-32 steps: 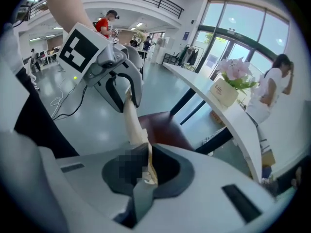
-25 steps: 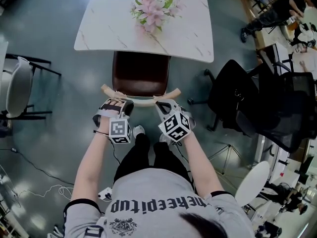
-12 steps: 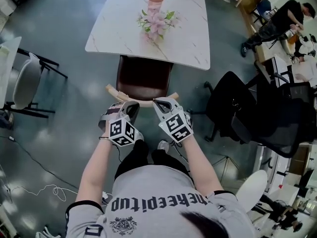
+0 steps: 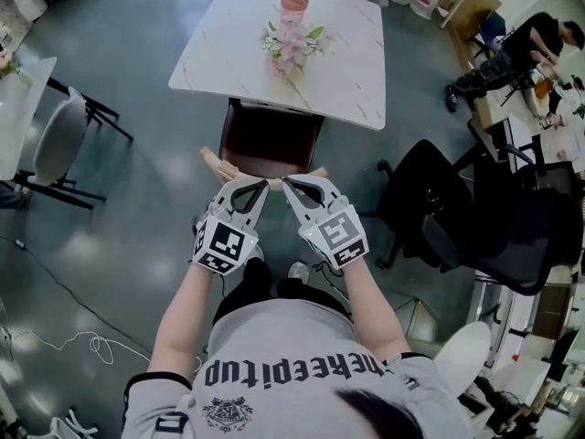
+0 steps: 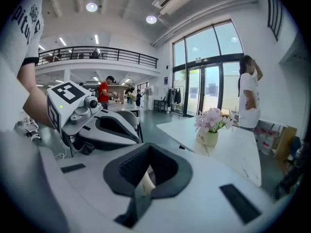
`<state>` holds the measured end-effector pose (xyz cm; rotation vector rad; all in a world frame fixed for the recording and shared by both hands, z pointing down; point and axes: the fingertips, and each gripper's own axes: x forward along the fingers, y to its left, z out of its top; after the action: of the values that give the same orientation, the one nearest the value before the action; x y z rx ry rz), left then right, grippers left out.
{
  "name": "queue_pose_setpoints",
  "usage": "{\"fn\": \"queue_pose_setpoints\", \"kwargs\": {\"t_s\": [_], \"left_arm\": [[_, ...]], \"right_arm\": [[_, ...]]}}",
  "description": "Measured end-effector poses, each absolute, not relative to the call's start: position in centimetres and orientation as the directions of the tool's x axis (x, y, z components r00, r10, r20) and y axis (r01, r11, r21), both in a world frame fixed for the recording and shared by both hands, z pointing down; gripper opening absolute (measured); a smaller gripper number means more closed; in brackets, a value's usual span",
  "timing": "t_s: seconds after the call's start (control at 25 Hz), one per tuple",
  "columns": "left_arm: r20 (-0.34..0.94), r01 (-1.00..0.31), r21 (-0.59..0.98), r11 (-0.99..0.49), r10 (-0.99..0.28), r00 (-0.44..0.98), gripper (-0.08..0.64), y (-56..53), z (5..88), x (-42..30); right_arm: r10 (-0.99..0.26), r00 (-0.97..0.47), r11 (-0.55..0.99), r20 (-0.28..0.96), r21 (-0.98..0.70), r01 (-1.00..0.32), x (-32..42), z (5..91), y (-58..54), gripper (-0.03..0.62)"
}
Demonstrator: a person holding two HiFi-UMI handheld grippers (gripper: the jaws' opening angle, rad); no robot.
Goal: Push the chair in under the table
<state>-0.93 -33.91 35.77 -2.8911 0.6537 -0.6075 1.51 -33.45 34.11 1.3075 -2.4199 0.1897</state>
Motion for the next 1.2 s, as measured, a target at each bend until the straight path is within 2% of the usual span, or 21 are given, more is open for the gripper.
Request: {"fn": "queue_pose_setpoints", "kwargs": {"t_s": [0.72, 1.2], "left_arm": [[0.04, -0.464, -0.031, -0.885, -0.465, 0.884, 0.015, -29.5, 24.0, -0.9], [-0.038, -0.444, -0.018, -0.896, -0.443, 0.896, 0.015, -28.1, 21.8, -1.1]], "right_arm": [[-0.777, -0.61, 0.619, 0.157, 0.013, -0.785, 0.9, 24.9, -29.1, 0.011], [-0.772, -0.63, 0.634, 0.088, 0.021, -0.773, 0.8, 22.7, -28.1, 0.011]]}}
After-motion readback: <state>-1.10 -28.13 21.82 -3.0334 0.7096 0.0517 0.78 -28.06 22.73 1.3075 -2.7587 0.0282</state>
